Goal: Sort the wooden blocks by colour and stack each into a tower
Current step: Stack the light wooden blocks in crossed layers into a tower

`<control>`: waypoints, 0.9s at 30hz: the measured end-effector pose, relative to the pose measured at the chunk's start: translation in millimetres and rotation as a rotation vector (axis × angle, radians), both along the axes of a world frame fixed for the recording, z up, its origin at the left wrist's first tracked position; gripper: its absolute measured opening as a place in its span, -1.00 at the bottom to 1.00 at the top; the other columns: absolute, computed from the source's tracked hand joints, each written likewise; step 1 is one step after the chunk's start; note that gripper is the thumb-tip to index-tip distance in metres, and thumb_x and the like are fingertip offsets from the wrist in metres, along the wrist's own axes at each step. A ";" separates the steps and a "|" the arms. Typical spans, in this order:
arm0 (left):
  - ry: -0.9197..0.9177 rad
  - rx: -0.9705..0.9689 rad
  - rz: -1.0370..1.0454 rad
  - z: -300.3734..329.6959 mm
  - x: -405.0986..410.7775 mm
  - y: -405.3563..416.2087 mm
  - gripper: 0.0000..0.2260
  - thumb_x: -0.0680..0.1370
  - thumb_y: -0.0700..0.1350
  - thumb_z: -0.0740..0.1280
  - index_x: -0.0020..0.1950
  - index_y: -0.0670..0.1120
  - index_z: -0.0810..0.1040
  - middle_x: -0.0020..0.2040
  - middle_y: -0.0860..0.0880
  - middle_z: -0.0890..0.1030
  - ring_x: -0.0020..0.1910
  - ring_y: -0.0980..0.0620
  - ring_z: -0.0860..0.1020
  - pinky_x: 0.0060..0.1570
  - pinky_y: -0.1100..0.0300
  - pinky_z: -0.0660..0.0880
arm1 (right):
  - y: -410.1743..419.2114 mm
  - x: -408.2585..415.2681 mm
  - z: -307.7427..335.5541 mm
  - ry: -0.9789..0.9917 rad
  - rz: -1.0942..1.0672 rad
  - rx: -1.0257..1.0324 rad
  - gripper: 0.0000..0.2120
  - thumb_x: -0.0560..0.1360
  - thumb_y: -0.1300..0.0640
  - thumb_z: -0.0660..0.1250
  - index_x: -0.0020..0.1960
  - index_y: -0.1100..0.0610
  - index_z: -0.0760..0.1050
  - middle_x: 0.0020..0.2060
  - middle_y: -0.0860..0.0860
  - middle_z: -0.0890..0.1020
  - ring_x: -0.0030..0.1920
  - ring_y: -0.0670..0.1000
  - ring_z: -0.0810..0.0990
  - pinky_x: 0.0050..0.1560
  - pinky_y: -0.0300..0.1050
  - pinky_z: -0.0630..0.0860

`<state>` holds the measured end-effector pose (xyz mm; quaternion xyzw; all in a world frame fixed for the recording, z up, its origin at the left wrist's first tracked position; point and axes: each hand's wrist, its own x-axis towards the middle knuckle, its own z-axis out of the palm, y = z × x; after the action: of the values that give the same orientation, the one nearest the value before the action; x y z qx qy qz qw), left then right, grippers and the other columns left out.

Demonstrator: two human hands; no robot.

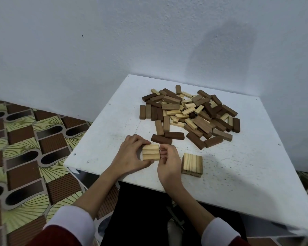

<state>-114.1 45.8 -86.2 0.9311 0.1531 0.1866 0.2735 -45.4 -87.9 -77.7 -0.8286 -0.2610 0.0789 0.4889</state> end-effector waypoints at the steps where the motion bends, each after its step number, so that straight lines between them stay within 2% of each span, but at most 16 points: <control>1: 0.000 -0.002 -0.001 -0.1 0.0 -0.1 -0.46 0.27 0.27 0.34 0.14 0.01 0.54 0.03 0.10 0.47 0.01 0.12 0.34 -0.04 0.33 0.27 | 0.0 0.1 -0.4 0.002 -0.001 0.001 -0.64 0.45 0.49 0.15 0.16 0.22 0.47 -0.07 -0.02 0.45 -0.06 -0.05 0.46 -0.09 -0.40 0.39; 8: 0.010 -0.003 0.007 0.7 -0.2 -0.7 -0.44 0.26 0.27 0.34 0.17 0.01 0.53 0.04 0.09 0.45 0.01 0.14 0.32 -0.03 0.36 0.27 | 0.6 -1.0 -4.7 -0.009 -0.022 0.044 -0.63 0.43 0.51 0.15 0.13 0.23 0.48 -0.05 0.00 0.48 -0.05 -0.04 0.47 -0.06 -0.38 0.41; 12: 0.001 0.008 0.003 0.6 -1.0 -1.8 -0.47 0.26 0.24 0.35 0.13 0.00 0.55 0.02 0.09 0.46 0.00 0.12 0.34 -0.04 0.23 0.32 | 1.3 0.0 -4.8 -0.002 -0.017 0.047 -0.64 0.43 0.50 0.15 0.14 0.23 0.48 -0.07 0.00 0.47 -0.07 -0.05 0.47 -0.11 -0.44 0.38; 18: -0.015 -0.035 0.017 3.0 -0.3 -2.9 -0.49 0.23 0.23 0.38 0.07 -0.02 0.57 -0.03 0.09 0.46 -0.03 0.14 0.33 -0.06 0.40 0.26 | 0.7 0.0 -4.9 0.001 -0.013 0.007 -0.62 0.44 0.47 0.16 0.16 0.19 0.47 -0.05 -0.05 0.46 -0.07 -0.09 0.46 -0.09 -0.39 0.39; 23: -0.039 -0.209 0.056 11.4 -1.5 -5.3 -0.48 0.17 0.21 0.40 0.05 0.01 0.56 -0.04 0.09 0.45 0.03 0.17 0.34 -0.07 0.49 0.27 | 3.1 -6.2 7.2 0.034 0.063 0.014 -0.59 0.42 0.42 0.24 0.21 0.10 0.42 0.06 -0.06 0.46 0.08 -0.03 0.47 0.13 -0.07 0.49; 27: -0.116 -0.268 0.052 33.1 2.2 -6.7 -0.48 0.13 0.18 0.36 0.03 0.02 0.55 -0.08 0.11 0.44 0.03 0.19 0.36 -0.10 0.51 0.29 | -0.8 4.2 35.7 0.008 0.169 0.008 -0.49 0.40 0.36 0.30 0.29 0.02 0.37 0.17 -0.08 0.41 0.15 -0.05 0.44 0.18 -0.02 0.47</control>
<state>-111.9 39.1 -53.1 0.8698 0.1844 0.2250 0.3986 -41.2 -88.7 -42.0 -0.8014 -0.3282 0.1220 0.4849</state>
